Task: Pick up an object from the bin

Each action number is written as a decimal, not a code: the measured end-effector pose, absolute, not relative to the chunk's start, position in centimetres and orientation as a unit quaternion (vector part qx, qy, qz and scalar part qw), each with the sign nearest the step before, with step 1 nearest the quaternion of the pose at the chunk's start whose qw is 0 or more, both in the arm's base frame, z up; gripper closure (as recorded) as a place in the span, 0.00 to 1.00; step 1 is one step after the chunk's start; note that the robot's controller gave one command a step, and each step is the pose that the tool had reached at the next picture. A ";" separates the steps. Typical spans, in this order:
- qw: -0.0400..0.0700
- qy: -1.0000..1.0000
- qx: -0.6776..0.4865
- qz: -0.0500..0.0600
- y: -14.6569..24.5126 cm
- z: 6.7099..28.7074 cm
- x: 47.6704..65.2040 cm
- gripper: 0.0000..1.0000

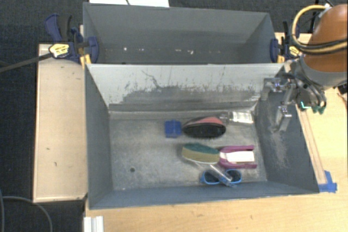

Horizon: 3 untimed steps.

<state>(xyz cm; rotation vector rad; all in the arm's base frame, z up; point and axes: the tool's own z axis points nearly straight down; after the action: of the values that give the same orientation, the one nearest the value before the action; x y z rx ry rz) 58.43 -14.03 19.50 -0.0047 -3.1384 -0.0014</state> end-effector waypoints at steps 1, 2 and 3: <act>0.001 -0.997 0.081 -0.002 -1.8 8.8 58.0 0.00; -0.002 -0.997 0.080 0.000 -2.3 9.1 58.2 1.00; -0.002 -0.997 0.081 0.000 -2.3 9.1 58.2 0.00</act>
Offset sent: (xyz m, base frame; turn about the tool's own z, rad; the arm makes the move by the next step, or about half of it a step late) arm -0.0032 0.1171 -0.1043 -0.1583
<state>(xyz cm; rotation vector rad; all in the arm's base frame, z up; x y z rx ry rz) 58.19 -2.31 9.13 0.2552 -3.1347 0.0006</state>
